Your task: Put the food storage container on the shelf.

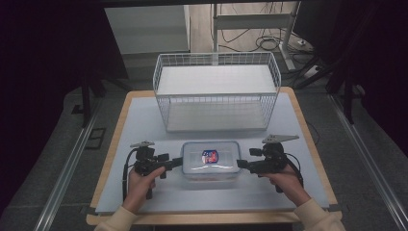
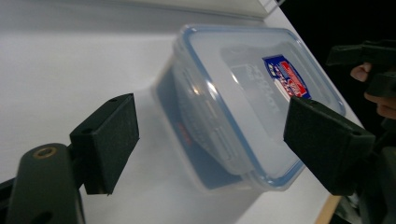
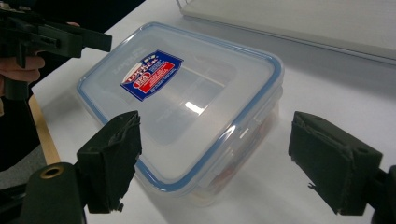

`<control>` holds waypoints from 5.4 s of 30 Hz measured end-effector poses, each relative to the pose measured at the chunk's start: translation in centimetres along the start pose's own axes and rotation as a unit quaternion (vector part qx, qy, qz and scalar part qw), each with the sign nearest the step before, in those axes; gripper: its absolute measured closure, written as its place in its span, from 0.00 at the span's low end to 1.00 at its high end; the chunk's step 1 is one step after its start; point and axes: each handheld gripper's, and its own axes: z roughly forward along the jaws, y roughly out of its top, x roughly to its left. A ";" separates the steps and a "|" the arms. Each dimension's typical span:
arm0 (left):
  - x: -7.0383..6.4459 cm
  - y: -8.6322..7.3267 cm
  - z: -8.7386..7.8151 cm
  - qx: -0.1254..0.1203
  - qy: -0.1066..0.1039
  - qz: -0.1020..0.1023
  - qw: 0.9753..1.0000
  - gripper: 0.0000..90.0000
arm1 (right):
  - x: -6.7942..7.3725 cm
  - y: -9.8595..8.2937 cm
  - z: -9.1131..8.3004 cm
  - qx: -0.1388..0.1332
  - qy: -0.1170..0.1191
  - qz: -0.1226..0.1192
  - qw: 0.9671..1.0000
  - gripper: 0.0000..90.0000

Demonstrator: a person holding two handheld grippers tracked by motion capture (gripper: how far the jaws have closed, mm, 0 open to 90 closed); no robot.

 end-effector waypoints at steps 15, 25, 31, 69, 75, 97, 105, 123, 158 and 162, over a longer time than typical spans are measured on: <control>0.3 -0.2 3.2 0.045 -0.063 -0.042 0.996 0.25 | -0.1 -0.1 -0.1 0.005 -0.004 -0.002 1.000 0.19; 0.7 -0.2 3.1 0.044 -0.072 -0.053 0.995 0.29 | -0.2 -0.1 0.5 0.022 -0.004 0.006 1.000 0.23; 0.7 -0.2 3.1 0.042 -0.073 -0.054 0.995 0.30 | -0.1 0.5 1.4 0.027 0.001 0.019 0.999 0.24; -0.2 -1.1 2.1 0.016 -0.061 -0.036 0.997 0.35 | -2.6 0.4 3.4 0.060 0.076 0.147 0.984 0.44; -0.6 -1.6 1.5 0.005 -0.060 -0.024 0.998 0.39 | -2.3 -0.2 2.6 0.030 0.081 0.161 0.983 0.52; -1.8 -2.5 0.3 -0.019 -0.053 -0.004 0.998 0.48 | -0.6 -1.2 0.9 0.003 0.072 0.129 0.989 0.58; -2.0 -2.5 0.2 -0.022 -0.048 -0.002 0.999 0.48 | -0.4 -1.2 0.8 -0.003 0.071 0.128 0.989 0.59; -2.9 -1.7 -0.5 -0.035 -0.046 0.016 0.998 0.50 | -0.2 -0.6 0.0 -0.020 0.070 0.117 0.990 0.59; -4.7 2.6 -2.1 -0.070 -0.051 0.050 0.995 0.51 | 0.4 4.9 -2.5 -0.065 0.057 0.060 0.994 0.58; -4.9 3.2 -2.1 -0.070 -0.051 0.052 0.995 0.51 | 0.3 5.1 -2.6 -0.068 0.057 0.059 0.994 0.58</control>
